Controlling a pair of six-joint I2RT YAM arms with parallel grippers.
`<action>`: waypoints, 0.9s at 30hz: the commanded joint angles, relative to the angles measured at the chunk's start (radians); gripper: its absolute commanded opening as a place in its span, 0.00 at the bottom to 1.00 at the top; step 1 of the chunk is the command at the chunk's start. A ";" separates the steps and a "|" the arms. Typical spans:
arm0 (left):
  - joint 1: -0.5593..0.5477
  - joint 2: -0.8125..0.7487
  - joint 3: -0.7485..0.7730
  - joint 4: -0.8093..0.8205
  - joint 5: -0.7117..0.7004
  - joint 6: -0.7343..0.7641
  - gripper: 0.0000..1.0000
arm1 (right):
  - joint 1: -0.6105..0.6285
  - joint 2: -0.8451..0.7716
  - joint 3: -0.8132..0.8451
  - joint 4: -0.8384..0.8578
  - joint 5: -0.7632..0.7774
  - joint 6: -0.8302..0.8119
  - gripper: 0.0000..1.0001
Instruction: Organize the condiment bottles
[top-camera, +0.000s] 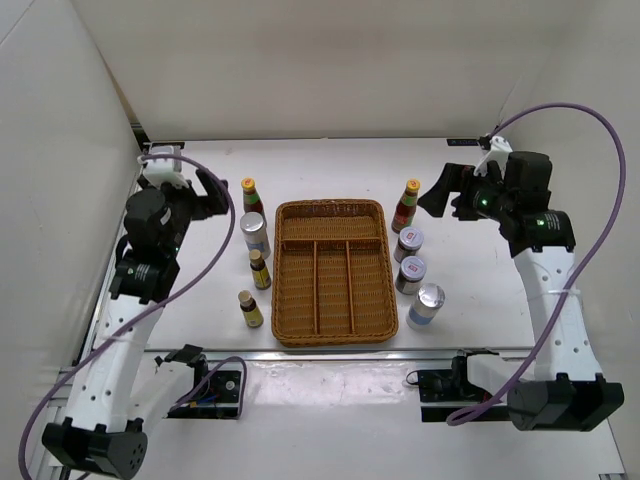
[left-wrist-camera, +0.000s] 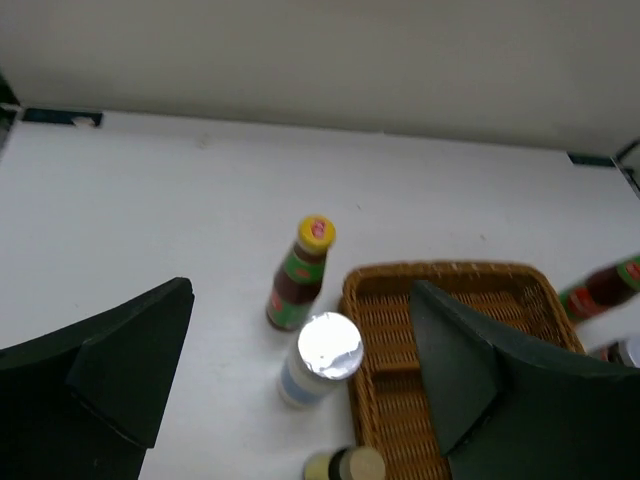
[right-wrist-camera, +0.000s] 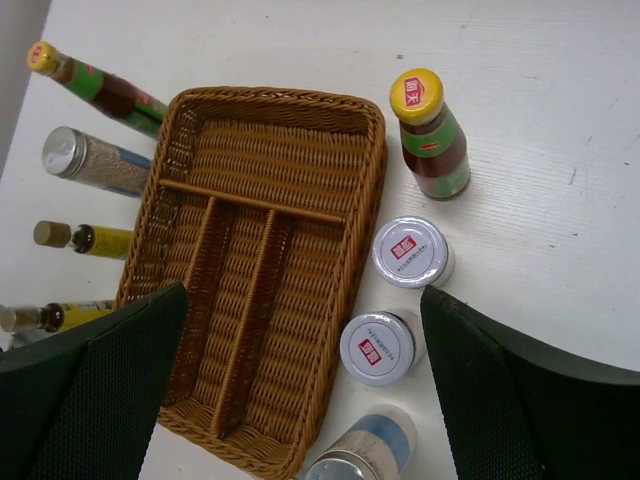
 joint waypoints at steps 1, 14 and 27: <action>0.000 -0.043 -0.050 -0.180 0.193 -0.029 0.99 | -0.003 -0.067 -0.007 -0.003 -0.062 -0.004 1.00; -0.018 -0.025 -0.156 -0.216 0.114 -0.120 0.99 | 0.015 -0.083 -0.023 -0.154 0.004 0.076 1.00; -0.028 -0.025 -0.185 -0.225 -0.023 -0.178 0.99 | 0.087 -0.128 -0.068 -0.366 0.285 0.222 1.00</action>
